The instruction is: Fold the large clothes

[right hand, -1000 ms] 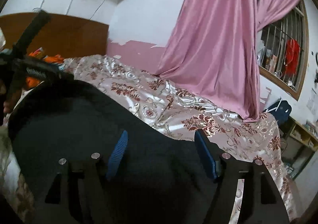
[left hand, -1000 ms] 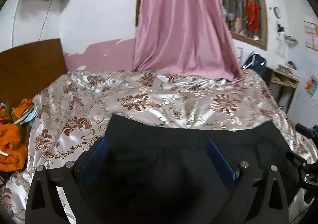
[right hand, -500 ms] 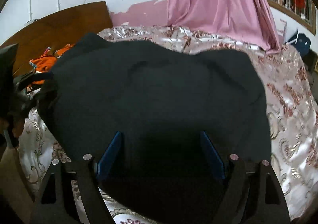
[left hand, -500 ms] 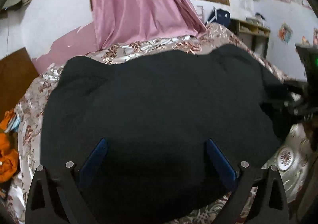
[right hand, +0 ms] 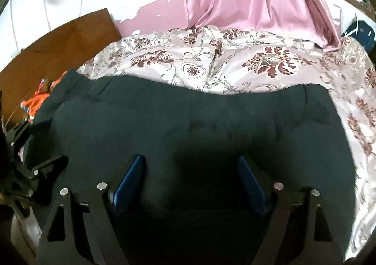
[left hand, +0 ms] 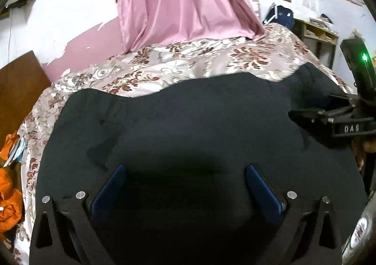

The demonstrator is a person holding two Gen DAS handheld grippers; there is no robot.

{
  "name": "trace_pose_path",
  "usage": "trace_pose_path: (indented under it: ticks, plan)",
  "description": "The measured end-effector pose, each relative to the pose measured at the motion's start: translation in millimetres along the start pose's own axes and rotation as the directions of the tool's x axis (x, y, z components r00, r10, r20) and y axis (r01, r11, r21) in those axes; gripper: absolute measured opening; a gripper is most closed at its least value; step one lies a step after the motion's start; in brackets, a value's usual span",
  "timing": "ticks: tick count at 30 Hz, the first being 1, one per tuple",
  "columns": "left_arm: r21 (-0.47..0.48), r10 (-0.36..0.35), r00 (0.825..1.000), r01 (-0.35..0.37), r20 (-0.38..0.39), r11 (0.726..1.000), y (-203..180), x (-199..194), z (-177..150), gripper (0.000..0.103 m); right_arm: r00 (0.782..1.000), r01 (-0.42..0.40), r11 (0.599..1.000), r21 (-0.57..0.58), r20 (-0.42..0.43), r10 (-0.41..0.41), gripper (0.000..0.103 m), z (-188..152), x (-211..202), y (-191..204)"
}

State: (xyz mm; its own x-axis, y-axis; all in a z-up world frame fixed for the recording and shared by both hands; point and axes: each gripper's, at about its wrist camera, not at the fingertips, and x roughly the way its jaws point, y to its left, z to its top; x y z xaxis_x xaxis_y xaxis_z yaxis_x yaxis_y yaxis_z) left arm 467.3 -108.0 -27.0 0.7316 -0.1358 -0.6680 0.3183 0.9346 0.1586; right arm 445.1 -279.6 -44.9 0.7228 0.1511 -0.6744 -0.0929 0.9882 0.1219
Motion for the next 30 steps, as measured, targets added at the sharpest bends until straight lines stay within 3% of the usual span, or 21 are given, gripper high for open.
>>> trace_pose_path:
  ticks: [8,14,20,30]
  plan:
    - [-0.126,0.065,0.996,-0.071,-0.053,0.99,52.2,42.4,26.6,0.103,0.999,0.015,1.0,-0.025,-0.042,-0.016,0.085,21.2,42.2,4.0]
    - [-0.171,0.04,0.988,-0.066,-0.147,0.983,73.5,88.2,38.4,0.103,0.998,0.025,0.999,-0.025,-0.062,-0.027,0.087,31.9,66.0,4.8]
    - [-0.235,-0.007,0.992,-0.022,-0.124,0.972,80.0,105.9,31.4,0.103,0.997,-0.006,1.0,0.015,-0.071,0.007,0.089,37.2,81.9,-1.7]
    - [-0.257,-0.02,0.996,-0.004,-0.09,0.966,80.8,116.9,28.8,0.103,0.999,-0.004,0.999,0.041,-0.047,0.006,0.09,37.2,95.1,-3.5]
